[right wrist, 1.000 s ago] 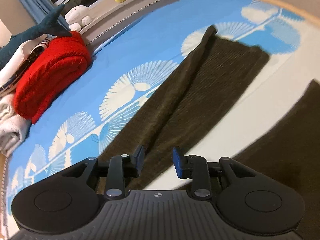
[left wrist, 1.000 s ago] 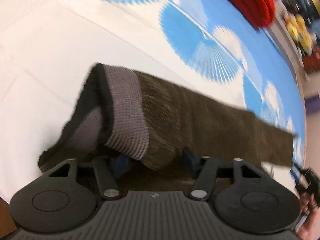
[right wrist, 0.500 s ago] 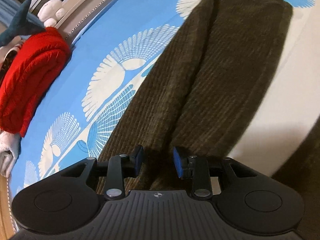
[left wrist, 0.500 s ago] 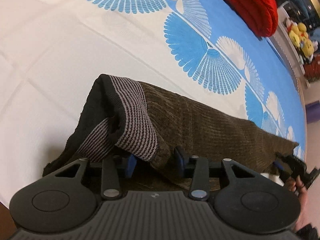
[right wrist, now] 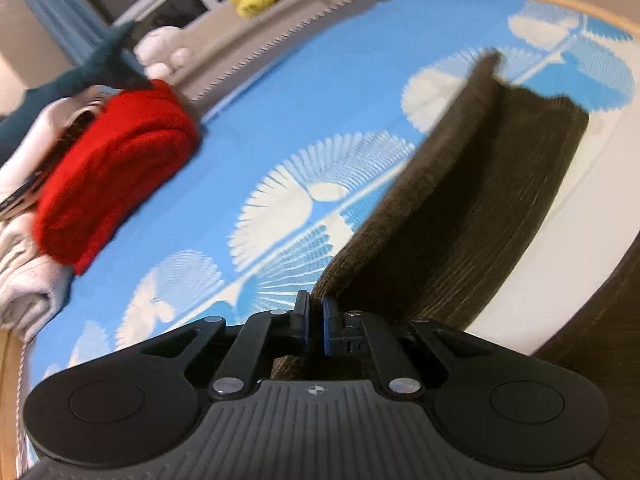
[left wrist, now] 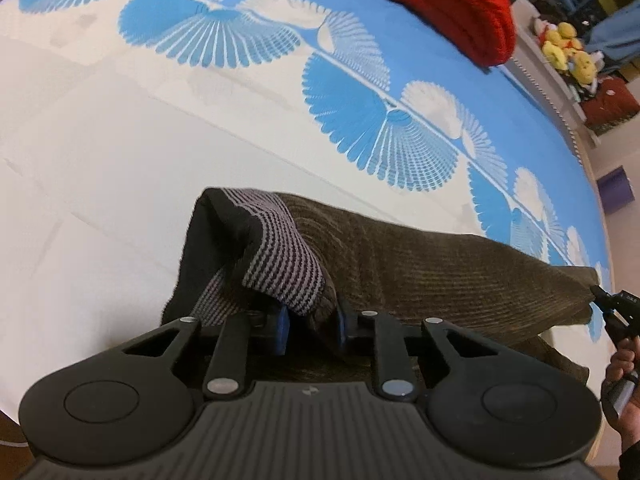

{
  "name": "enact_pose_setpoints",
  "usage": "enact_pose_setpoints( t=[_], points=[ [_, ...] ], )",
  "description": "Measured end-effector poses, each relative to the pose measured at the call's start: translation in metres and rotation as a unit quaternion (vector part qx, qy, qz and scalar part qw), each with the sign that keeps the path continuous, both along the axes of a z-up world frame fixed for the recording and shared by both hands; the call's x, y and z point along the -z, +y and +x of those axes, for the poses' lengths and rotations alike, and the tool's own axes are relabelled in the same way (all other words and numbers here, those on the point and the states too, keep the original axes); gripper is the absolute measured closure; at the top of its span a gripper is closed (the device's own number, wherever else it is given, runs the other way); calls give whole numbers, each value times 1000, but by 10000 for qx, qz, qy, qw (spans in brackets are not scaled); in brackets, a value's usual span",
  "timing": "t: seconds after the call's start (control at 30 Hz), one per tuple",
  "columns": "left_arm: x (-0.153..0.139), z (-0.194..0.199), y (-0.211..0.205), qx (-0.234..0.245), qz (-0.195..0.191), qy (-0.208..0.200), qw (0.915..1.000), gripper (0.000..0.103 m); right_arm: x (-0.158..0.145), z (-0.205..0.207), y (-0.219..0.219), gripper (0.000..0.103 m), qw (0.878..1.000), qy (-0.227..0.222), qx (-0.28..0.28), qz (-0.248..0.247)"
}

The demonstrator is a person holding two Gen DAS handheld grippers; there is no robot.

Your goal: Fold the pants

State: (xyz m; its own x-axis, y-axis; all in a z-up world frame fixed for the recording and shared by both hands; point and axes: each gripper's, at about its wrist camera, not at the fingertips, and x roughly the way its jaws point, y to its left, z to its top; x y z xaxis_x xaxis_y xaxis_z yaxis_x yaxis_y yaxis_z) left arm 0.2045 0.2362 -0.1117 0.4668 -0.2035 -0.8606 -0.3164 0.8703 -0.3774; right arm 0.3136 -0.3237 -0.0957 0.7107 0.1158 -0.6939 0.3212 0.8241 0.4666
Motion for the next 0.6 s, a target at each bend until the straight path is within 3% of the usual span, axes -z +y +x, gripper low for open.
enact_pose_setpoints(
  t=[0.2,0.33,0.5,0.6],
  points=[
    [-17,-26,8,272,181,-286,9991,81,-28,-47,-9,98,9934,-124,-1039,-469],
    [-18,-37,9,451,495,-289,9973,82,-34,-82,-13,98,9766,-234,-1987,-787],
    [-1,-31,9,689,677,157,9952,80,-3,-114,-19,97,9389,659,-3228,-997],
    [7,-25,9,705,693,325,9946,77,14,-126,-20,95,9198,1068,-3465,-1501]
  ],
)
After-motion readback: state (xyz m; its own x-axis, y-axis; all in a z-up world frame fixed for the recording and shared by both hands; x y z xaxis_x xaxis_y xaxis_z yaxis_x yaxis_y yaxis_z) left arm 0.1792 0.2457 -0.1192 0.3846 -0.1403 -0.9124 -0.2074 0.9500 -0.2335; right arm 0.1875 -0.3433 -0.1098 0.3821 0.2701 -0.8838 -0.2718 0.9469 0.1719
